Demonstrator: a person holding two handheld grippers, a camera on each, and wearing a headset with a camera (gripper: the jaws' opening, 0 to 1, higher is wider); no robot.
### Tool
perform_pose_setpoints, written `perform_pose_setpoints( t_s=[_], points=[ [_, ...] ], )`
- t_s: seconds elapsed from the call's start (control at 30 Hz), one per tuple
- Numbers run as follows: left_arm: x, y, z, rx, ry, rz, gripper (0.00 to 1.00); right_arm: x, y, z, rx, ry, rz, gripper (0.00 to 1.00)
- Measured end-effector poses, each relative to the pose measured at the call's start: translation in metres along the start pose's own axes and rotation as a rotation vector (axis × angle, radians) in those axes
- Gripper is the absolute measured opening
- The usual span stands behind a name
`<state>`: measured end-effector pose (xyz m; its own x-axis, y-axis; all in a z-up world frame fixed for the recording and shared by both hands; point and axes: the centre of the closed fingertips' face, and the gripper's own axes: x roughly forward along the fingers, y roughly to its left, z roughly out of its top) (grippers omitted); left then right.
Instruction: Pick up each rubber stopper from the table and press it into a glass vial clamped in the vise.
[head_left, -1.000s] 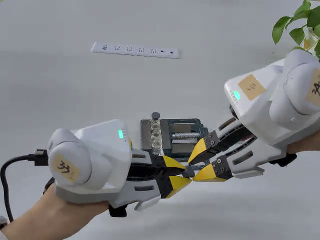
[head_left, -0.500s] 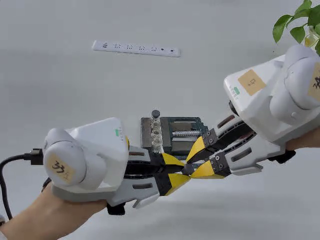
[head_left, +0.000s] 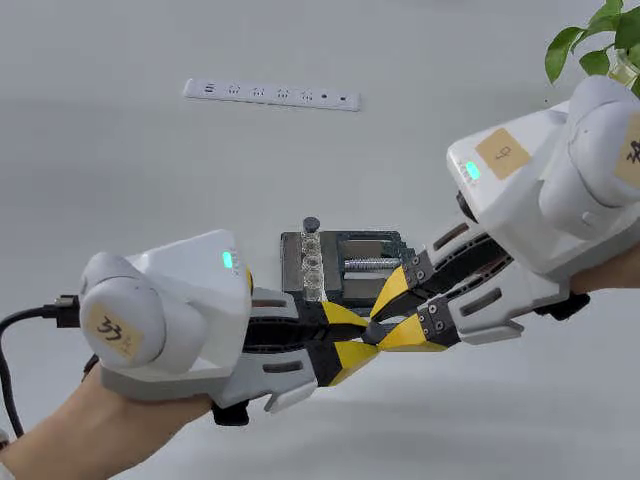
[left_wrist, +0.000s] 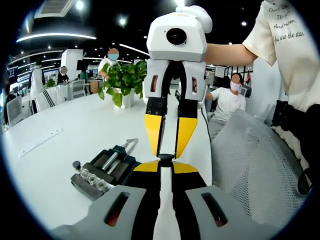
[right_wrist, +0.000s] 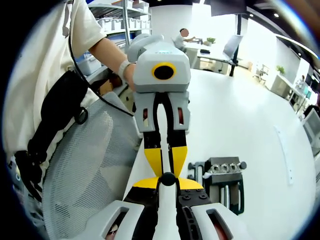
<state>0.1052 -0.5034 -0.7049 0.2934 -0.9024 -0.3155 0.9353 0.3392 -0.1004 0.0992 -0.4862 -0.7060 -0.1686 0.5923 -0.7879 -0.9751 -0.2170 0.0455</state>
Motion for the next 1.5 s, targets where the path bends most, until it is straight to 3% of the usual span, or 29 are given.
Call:
perform_pose_setpoints(
  t_s=[1.0,1.5],
  points=[
    [0.0029,-0.0037,0.0010,-0.056,-0.014,0.007,0.04,-0.0020,0.0038,-0.0018,-0.049,0.018,-0.010,0.08],
    [0.0014,-0.0026,0.0060,-0.013,-0.028,0.013,0.04,-0.0065,0.0016,0.0004,-0.068,-0.017,-0.024,0.06]
  ],
)
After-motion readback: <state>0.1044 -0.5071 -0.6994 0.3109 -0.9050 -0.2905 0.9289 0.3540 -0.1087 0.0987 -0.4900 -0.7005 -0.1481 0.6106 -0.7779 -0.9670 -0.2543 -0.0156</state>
